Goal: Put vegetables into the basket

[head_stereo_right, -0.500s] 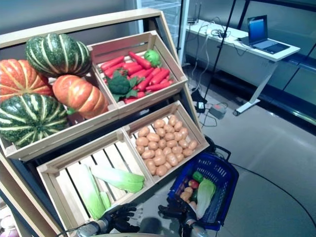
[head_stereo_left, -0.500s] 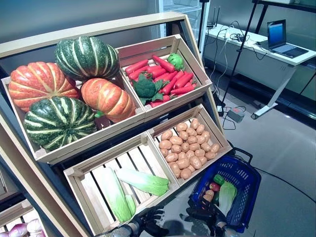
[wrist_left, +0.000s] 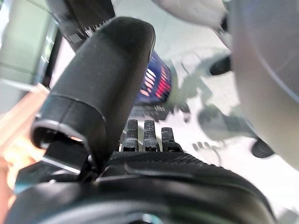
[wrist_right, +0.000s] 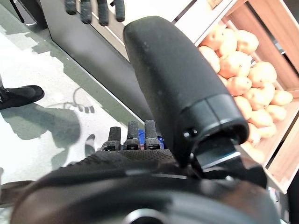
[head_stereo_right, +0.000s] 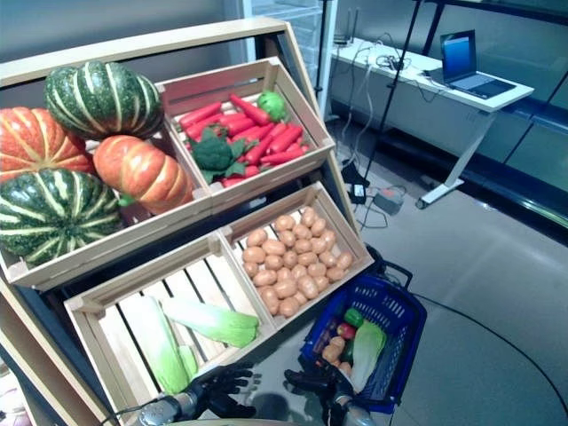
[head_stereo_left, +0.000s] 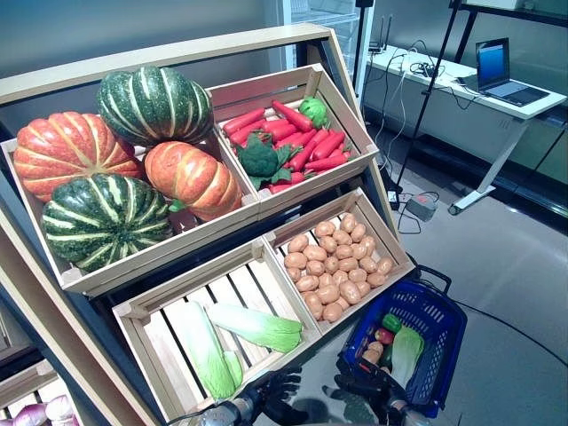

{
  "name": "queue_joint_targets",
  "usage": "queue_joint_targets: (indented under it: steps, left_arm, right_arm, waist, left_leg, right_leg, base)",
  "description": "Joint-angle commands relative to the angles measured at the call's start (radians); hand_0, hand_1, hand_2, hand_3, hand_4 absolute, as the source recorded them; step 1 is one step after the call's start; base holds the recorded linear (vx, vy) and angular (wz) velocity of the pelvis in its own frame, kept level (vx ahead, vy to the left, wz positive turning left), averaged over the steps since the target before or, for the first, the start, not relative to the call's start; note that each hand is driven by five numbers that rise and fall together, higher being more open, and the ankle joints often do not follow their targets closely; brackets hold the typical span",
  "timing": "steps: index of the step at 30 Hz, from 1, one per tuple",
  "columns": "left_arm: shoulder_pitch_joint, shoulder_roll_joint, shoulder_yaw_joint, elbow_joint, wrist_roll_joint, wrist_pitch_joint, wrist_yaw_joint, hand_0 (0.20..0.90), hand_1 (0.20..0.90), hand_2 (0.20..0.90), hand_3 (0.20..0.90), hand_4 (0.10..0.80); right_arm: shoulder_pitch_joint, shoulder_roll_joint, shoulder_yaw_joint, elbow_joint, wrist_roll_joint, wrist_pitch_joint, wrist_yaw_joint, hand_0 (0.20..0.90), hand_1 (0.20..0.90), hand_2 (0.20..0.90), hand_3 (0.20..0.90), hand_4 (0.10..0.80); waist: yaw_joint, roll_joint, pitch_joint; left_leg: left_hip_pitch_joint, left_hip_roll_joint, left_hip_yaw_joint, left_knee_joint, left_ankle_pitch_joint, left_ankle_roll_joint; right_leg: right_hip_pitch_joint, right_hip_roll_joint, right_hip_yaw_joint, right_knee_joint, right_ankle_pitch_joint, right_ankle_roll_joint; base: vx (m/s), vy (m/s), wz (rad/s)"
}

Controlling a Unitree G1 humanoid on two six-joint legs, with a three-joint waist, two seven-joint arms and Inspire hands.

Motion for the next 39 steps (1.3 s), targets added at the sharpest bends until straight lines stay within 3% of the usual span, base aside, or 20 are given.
queue_joint_targets:
  steps: [1, 6, 10, 13, 16, 19, 24, 28, 36, 39]
  left_arm:
    - [-0.136, -0.025, -0.016, -0.100, -0.160, -0.127, -0.087, 0.900, 0.900, 0.900, 0.900, 0.800]
    - [-0.123, -0.020, 0.067, -0.232, -0.384, -0.128, -0.137, 0.900, 0.900, 0.900, 0.900, 0.800]
    - [-0.109, -0.019, 0.114, -0.281, -0.452, -0.151, -0.164, 0.900, 0.900, 0.900, 0.900, 0.800]
    - [-0.103, -0.015, 0.151, -0.312, -0.450, -0.180, -0.099, 0.900, 0.900, 0.900, 0.900, 0.800]
    - [-0.104, -0.006, 0.194, -0.325, -0.337, -0.210, 0.083, 0.900, 0.900, 0.900, 0.900, 0.800]
    - [-0.110, 0.009, 0.220, -0.339, -0.204, -0.183, 0.268, 0.900, 0.900, 0.900, 0.900, 0.800]
    - [-0.118, 0.045, 0.235, -0.377, -0.025, -0.135, 0.470, 0.900, 0.900, 0.900, 0.900, 0.800]
    - [-0.132, 0.078, 0.242, -0.385, 0.117, -0.103, 0.659, 0.900, 0.900, 0.900, 0.900, 0.800]
    - [-0.157, 0.098, 0.321, -0.346, 0.233, -0.053, 0.925, 0.900, 0.900, 0.900, 0.900, 0.800]
    - [-0.221, 0.092, 0.319, -0.318, 0.232, -0.053, 1.001, 0.900, 0.900, 0.900, 0.900, 0.800]
  right_arm:
    - [-0.120, 0.015, -0.020, 0.021, 0.031, -0.011, 0.003, 0.900, 0.900, 0.900, 0.900, 0.800]
    - [-0.106, 0.016, -0.036, 0.000, 0.023, 0.002, -0.003, 0.900, 0.900, 0.900, 0.900, 0.800]
    - [-0.095, 0.017, -0.046, -0.012, 0.023, 0.005, -0.003, 0.900, 0.900, 0.900, 0.900, 0.800]
    - [-0.081, 0.018, -0.053, -0.022, 0.024, 0.009, -0.003, 0.900, 0.900, 0.900, 0.900, 0.800]
    - [-0.063, 0.021, -0.060, -0.038, 0.033, 0.013, -0.005, 0.900, 0.900, 0.900, 0.900, 0.800]
    - [-0.046, 0.021, -0.068, -0.066, 0.063, 0.009, -0.001, 0.900, 0.900, 0.900, 0.900, 0.800]
    - [-0.021, 0.014, -0.060, -0.149, 0.090, -0.013, 0.012, 0.900, 0.900, 0.900, 0.900, 0.800]
    - [0.003, -0.006, -0.039, -0.238, 0.018, -0.063, 0.042, 0.900, 0.900, 0.900, 0.900, 0.800]
    - [0.020, -0.048, -0.009, -0.350, -0.035, -0.069, 0.097, 0.900, 0.900, 0.900, 0.900, 0.800]
    - [-0.012, -0.069, 0.016, -0.371, -0.022, -0.053, 0.085, 0.900, 0.900, 0.900, 0.900, 0.800]
  waist:
    - [0.018, 0.019, 0.043]
    - [0.032, 0.015, 0.044]
    - [0.039, 0.015, 0.048]
    - [0.041, 0.014, 0.047]
    - [0.041, 0.014, 0.045]
    - [0.038, 0.015, 0.044]
    - [0.032, 0.019, 0.048]
    - [0.021, 0.020, 0.057]
    - [0.013, 0.010, 0.082]
    - [0.013, 0.006, 0.135]
  left_leg:
    - [0.069, -0.033, 0.013, 0.004, -0.157, 0.026]
    - [0.070, -0.033, 0.004, 0.004, -0.157, 0.027]
    - [0.069, -0.033, -0.001, 0.004, -0.156, 0.026]
    - [0.071, -0.034, -0.004, 0.004, -0.157, 0.026]
    - [0.074, -0.035, -0.007, 0.004, -0.157, 0.026]
    - [0.077, -0.036, -0.007, 0.004, -0.155, 0.024]
    - [0.079, -0.039, -0.006, 0.004, -0.153, 0.025]
    - [0.072, -0.041, 0.000, 0.004, -0.147, 0.024]
    - [0.053, -0.039, -0.001, 0.004, -0.130, 0.025]
    - [-0.048, -0.027, -0.010, 0.128, -0.142, 0.014]
  right_leg:
    - [-0.019, 0.026, -0.023, -0.003, 0.011, -0.058]
    - [-0.014, 0.024, -0.033, -0.003, 0.010, -0.063]
    - [-0.012, 0.022, -0.039, -0.003, 0.012, -0.064]
    - [-0.009, 0.020, -0.042, -0.003, 0.011, -0.065]
    - [-0.005, 0.019, -0.042, -0.003, 0.009, -0.067]
    - [-0.002, 0.019, -0.041, -0.003, 0.007, -0.068]
    - [0.000, 0.016, -0.041, -0.003, 0.007, -0.069]
    - [-0.010, 0.015, -0.039, -0.003, 0.012, -0.067]
    - [-0.047, 0.012, -0.039, 0.054, -0.015, -0.075]
    - [-0.145, -0.009, -0.038, 0.173, -0.050, -0.090]
  base:
    - [0.000, 0.000, 0.00]
    - [0.000, 0.000, 0.00]
    - [0.000, 0.000, 0.00]
    - [0.010, 0.002, 0.00]
    - [0.039, 0.016, 0.01]
    - [0.040, 0.021, 0.02]
    - [0.040, 0.033, 0.00]
    - [0.031, 0.044, 0.00]
    - [0.047, 0.030, -0.01]
    - [-0.129, 0.034, -0.04]
